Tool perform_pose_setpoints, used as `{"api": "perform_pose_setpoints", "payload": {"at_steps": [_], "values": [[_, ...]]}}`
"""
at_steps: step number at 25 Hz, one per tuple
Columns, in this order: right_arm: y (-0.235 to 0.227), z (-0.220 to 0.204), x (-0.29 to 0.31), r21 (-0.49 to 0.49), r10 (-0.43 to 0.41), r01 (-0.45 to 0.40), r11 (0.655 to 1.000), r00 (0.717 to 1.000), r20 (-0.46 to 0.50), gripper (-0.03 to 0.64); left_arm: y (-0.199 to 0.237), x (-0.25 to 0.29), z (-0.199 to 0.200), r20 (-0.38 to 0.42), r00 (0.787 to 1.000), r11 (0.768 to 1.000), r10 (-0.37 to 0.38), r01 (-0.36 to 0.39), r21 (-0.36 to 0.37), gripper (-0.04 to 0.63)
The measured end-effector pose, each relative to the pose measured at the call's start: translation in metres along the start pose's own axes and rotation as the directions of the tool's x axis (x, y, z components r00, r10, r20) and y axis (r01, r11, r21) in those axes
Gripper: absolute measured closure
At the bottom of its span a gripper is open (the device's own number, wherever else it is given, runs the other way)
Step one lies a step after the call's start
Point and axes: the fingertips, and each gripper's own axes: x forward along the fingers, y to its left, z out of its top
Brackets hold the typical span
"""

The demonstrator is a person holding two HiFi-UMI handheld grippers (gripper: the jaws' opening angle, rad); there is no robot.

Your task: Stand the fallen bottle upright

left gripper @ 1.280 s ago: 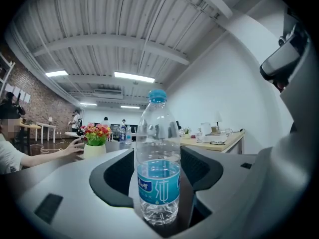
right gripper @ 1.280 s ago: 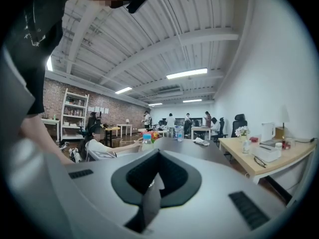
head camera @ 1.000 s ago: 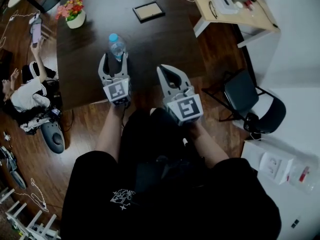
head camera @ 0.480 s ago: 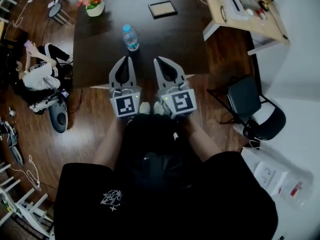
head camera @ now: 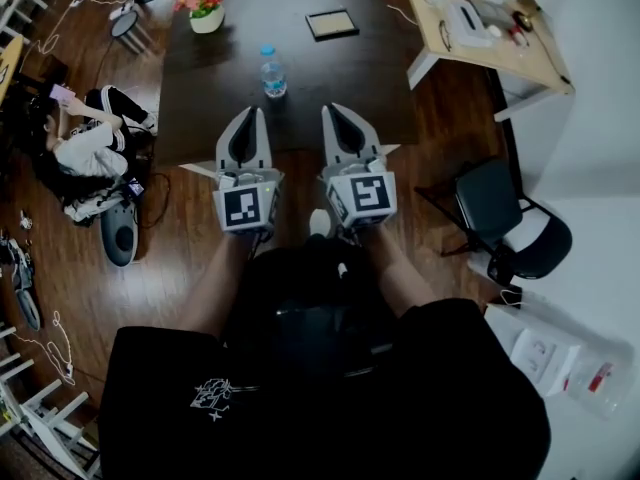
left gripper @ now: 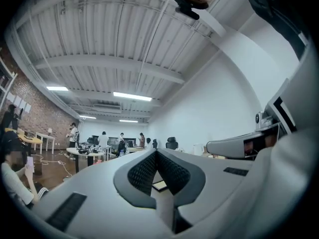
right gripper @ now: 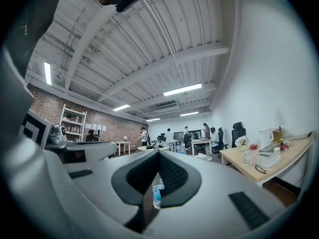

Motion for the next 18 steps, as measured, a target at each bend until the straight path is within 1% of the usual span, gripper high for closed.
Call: {"api": "perform_pose_setpoints", "payload": {"at_steps": [3, 7, 11, 14, 18], "values": [[0.022, 0.012, -0.013, -0.015, -0.014, 0.015, 1.0, 1.0, 0.016, 0.604, 0.005, -0.02, 0.013, 0.013, 1.0, 1.0, -0.017, 0.017, -0.007, 0.609], [0.056, 0.023, -0.038, -0.029, -0.03, 0.03, 0.999, 0.999, 0.024, 0.604, -0.002, -0.059, 0.025, 0.017, 0.998, 0.998, -0.061, 0.061, -0.031, 0.609], [0.095, 0.025, -0.066, -0.048, -0.043, 0.044, 0.998, 0.999, 0.024, 0.604, -0.006, -0.103, 0.032, 0.009, 0.995, 0.994, -0.095, 0.095, -0.053, 0.608], [0.123, 0.024, -0.095, -0.046, -0.052, 0.053, 0.998, 0.999, 0.016, 0.604, -0.008, -0.135, 0.036, 0.004, 0.993, 0.992, -0.118, 0.118, -0.052, 0.607], [0.148, 0.029, -0.13, -0.054, -0.053, 0.054, 0.997, 0.998, 0.014, 0.604, -0.016, -0.165, 0.047, 0.021, 0.991, 0.989, -0.135, 0.136, -0.059, 0.607]]}}
